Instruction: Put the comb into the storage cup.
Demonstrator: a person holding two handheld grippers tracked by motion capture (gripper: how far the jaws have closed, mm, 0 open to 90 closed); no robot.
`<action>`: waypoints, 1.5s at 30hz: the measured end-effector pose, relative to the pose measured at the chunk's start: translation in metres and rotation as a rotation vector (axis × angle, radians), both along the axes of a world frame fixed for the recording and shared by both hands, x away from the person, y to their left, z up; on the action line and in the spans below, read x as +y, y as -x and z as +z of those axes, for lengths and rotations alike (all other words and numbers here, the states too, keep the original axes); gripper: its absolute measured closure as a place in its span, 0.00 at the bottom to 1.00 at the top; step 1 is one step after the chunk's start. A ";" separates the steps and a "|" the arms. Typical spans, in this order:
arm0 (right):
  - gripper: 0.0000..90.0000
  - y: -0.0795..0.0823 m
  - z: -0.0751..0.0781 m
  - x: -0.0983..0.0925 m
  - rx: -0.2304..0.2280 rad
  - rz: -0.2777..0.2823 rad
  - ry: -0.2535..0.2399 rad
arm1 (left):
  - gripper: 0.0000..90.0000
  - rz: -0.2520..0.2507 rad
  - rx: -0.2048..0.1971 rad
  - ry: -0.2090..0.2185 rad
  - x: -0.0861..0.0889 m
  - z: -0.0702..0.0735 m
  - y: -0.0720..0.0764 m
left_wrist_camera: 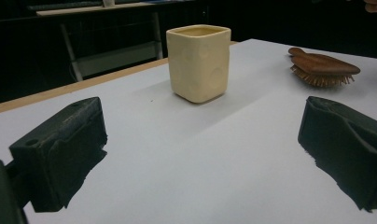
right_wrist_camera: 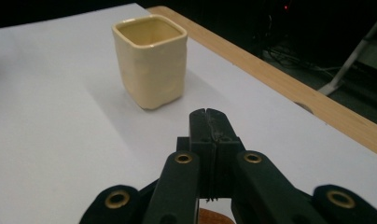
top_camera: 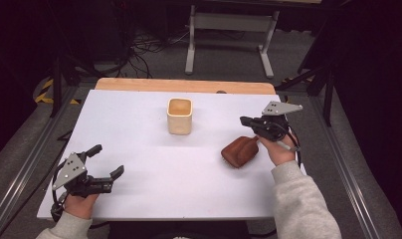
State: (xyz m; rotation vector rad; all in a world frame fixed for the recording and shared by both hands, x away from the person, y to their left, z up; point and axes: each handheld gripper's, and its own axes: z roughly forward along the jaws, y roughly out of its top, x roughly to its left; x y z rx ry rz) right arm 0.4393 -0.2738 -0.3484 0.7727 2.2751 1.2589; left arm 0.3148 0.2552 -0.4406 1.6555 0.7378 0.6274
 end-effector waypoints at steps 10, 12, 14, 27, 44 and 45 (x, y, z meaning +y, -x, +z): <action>1.00 -0.027 0.004 -0.002 0.045 -0.040 0.166 | 0.02 -0.001 0.007 -0.005 0.000 -0.001 -0.001; 1.00 -0.032 0.002 -0.002 0.060 -0.047 0.195 | 0.02 0.000 0.007 -0.001 0.000 -0.001 -0.001; 1.00 -0.037 0.001 -0.003 0.070 -0.049 0.211 | 0.02 0.000 0.007 -0.001 0.001 -0.001 -0.001; 1.00 -0.057 -0.012 -0.006 0.131 -0.068 0.290 | 0.02 -0.002 0.007 -0.003 0.001 -0.001 -0.001; 1.00 -0.075 -0.032 -0.020 0.229 -0.093 0.347 | 0.02 -0.003 0.005 -0.004 0.001 -0.001 -0.001; 1.00 -0.076 -0.033 -0.021 0.242 -0.095 0.348 | 0.02 -0.003 0.005 -0.004 0.000 -0.001 -0.001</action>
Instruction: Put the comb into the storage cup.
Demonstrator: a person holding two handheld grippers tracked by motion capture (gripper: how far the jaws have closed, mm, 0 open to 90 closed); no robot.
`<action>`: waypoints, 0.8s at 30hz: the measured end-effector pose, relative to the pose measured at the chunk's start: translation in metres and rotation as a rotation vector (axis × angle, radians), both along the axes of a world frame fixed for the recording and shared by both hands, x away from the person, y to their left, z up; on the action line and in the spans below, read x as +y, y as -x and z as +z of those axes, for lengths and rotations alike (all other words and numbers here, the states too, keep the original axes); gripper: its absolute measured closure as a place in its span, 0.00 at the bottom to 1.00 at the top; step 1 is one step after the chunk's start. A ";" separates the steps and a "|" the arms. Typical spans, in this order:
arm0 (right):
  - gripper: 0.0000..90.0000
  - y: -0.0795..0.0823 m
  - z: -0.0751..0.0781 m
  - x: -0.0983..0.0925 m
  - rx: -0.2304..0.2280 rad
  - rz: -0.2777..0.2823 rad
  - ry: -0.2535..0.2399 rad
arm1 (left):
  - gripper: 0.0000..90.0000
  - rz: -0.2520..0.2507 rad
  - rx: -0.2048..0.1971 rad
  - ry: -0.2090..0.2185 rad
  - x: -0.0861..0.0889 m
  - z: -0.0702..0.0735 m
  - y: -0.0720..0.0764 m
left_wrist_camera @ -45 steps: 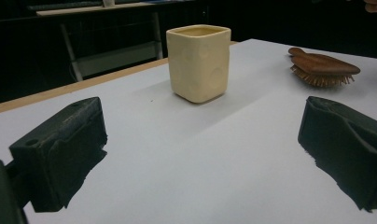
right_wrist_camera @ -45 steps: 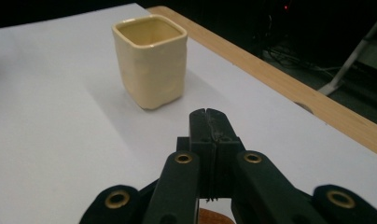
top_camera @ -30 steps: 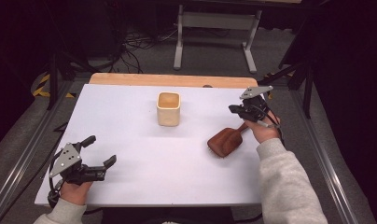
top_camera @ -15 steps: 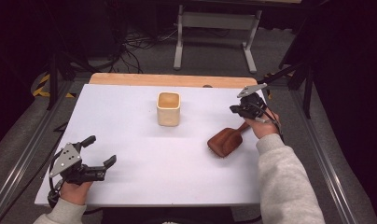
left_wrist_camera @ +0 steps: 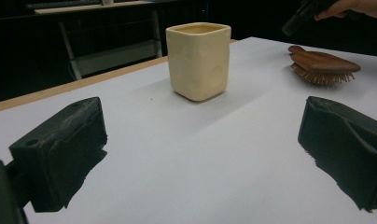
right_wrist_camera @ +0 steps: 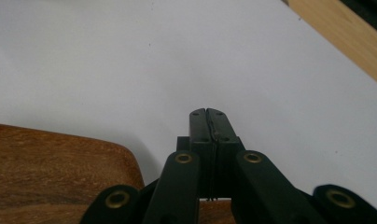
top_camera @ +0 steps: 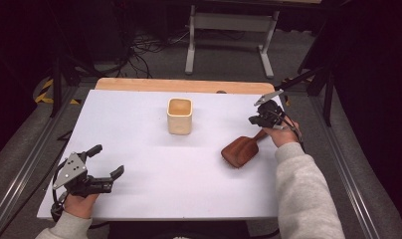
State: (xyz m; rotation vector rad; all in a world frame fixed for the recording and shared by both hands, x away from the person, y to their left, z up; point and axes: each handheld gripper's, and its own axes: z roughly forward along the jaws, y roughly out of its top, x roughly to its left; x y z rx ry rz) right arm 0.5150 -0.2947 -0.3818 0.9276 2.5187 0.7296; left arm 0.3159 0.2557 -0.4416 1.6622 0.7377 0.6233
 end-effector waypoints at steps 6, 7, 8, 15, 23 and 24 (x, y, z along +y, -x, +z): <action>1.00 -0.005 -0.012 -0.004 0.066 -0.008 0.034 | 0.02 0.000 0.001 -0.003 -0.001 0.000 0.000; 1.00 -0.005 -0.012 -0.004 0.066 -0.008 0.034 | 0.02 0.000 0.002 -0.005 -0.001 0.000 0.000; 1.00 -0.007 -0.016 -0.004 0.081 -0.010 0.048 | 0.02 0.000 0.002 -0.005 -0.001 0.000 0.000; 1.00 -0.010 -0.023 -0.004 0.123 -0.014 0.089 | 0.02 -0.001 0.005 -0.007 0.000 0.000 -0.001; 1.00 -0.010 -0.027 -0.006 0.158 -0.016 0.135 | 0.02 -0.001 0.002 -0.006 -0.001 0.000 0.000; 1.00 -0.010 -0.027 -0.007 0.163 -0.019 0.130 | 0.02 -0.002 0.006 -0.009 0.000 0.000 0.000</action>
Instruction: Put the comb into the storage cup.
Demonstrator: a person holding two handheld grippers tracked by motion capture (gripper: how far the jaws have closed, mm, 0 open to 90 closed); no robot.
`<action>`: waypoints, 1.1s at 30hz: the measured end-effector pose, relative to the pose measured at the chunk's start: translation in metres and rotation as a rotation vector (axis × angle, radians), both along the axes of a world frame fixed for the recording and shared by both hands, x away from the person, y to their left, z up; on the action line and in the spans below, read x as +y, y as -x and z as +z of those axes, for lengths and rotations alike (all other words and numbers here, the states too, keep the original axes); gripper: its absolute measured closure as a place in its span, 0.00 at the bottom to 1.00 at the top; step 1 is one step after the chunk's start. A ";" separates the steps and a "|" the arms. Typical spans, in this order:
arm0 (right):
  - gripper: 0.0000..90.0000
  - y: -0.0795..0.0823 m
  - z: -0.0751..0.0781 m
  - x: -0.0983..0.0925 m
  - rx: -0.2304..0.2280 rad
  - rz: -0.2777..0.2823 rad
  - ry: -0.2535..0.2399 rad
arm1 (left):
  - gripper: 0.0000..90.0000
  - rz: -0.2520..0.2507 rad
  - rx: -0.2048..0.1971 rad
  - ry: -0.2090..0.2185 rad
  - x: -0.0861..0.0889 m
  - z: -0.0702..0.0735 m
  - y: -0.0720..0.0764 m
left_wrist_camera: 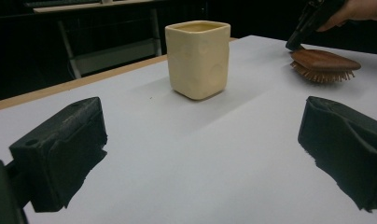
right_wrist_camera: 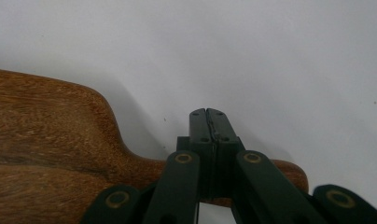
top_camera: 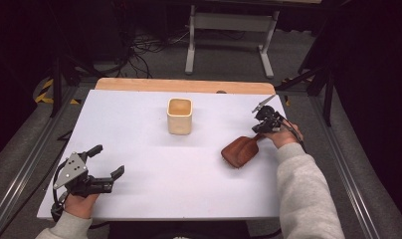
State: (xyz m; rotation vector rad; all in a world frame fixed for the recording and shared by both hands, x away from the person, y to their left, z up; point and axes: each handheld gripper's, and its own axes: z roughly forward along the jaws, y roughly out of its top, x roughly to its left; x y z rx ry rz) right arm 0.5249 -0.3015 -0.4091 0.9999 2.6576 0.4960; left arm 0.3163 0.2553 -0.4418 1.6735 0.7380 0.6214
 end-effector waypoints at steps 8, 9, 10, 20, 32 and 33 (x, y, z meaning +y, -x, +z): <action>1.00 0.003 -0.002 -0.003 0.025 0.009 0.035 | 0.02 -0.001 0.001 -0.001 0.000 0.000 0.000; 1.00 0.003 -0.003 -0.003 0.032 0.007 0.035 | 0.02 -0.001 0.002 -0.001 0.000 0.000 0.000; 1.00 0.004 -0.004 -0.003 0.038 0.005 0.037 | 0.02 -0.001 0.002 -0.001 0.000 0.000 0.000; 1.00 0.016 -0.003 -0.008 0.072 0.019 0.045 | 0.02 -0.003 0.001 0.003 -0.002 -0.001 -0.001; 1.00 0.037 -0.002 -0.011 0.111 0.041 0.060 | 0.02 -0.009 0.000 0.004 -0.005 -0.001 -0.003; 1.00 0.039 -0.002 -0.011 0.111 0.046 0.063 | 0.02 -0.008 0.001 0.003 -0.005 -0.001 -0.003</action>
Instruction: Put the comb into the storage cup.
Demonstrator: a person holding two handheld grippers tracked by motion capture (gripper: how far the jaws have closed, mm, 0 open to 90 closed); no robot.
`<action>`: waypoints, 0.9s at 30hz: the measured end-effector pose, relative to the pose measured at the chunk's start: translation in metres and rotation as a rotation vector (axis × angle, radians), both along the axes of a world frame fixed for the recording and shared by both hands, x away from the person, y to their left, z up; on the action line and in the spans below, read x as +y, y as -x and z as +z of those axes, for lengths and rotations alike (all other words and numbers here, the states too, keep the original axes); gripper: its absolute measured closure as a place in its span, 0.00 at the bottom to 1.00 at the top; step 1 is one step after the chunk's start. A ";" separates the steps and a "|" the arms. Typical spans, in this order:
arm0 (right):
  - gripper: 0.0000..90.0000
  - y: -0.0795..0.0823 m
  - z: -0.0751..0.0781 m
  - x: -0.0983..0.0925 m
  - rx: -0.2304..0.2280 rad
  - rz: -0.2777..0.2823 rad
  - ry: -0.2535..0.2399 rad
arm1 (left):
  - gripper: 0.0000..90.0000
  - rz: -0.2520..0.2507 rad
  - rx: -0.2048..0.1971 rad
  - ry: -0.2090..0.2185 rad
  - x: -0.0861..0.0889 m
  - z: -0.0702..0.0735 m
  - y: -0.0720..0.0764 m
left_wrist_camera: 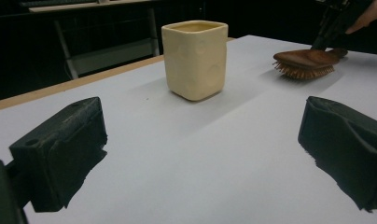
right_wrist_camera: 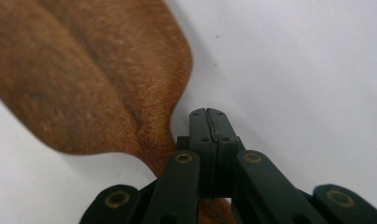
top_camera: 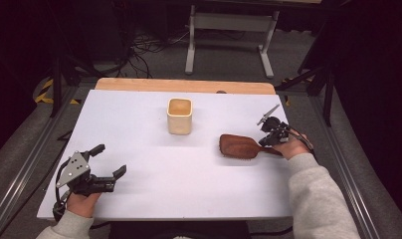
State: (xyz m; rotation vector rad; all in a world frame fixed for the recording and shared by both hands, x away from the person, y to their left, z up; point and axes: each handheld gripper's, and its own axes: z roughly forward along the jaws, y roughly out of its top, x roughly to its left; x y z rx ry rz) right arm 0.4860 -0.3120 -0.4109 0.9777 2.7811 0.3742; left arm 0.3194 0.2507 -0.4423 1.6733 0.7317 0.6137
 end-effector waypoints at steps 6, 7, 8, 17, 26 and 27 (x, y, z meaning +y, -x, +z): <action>1.00 0.014 0.000 0.001 0.012 0.017 -0.007 | 0.02 -0.004 -0.004 -0.003 -0.001 0.000 0.000; 1.00 0.017 0.001 0.002 0.018 0.020 -0.009 | 0.02 -0.004 -0.003 -0.003 -0.001 0.000 0.000; 1.00 0.020 0.001 0.002 0.021 0.019 -0.005 | 0.02 -0.001 -0.002 -0.003 -0.001 0.000 0.000; 1.00 0.035 0.002 0.001 0.031 0.022 -0.019 | 0.02 0.000 -0.003 -0.001 -0.001 0.000 0.000; 1.00 0.050 0.003 0.004 0.038 0.015 -0.029 | 0.02 -0.001 -0.004 0.000 -0.002 0.000 0.000; 1.00 0.052 0.003 0.005 0.036 0.012 -0.030 | 0.02 -0.002 -0.005 0.001 -0.002 0.000 0.000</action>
